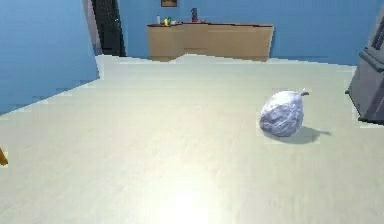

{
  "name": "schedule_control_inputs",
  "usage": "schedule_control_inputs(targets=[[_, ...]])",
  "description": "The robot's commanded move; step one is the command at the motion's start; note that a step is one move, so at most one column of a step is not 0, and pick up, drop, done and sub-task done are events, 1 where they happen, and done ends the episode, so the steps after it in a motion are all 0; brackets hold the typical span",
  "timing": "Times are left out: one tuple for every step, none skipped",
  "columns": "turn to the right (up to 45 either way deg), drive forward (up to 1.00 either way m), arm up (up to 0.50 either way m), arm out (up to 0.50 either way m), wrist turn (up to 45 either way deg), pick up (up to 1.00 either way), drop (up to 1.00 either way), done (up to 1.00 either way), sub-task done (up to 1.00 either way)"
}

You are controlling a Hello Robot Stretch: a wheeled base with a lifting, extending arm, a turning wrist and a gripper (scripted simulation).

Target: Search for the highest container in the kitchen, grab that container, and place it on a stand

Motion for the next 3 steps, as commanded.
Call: schedule_control_inputs(targets=[[0.0, 1.0, 0.0, 0.0, 0.0, 0.0, 0.0, 0.0, 0.0], [0.0, 1.0, 0.0, 0.0, 0.0, 0.0, 0.0, 0.0, 0.0], [0.0, 1.0, 0.0, 0.0, 0.0, 0.0, 0.0, 0.0, 0.0]])
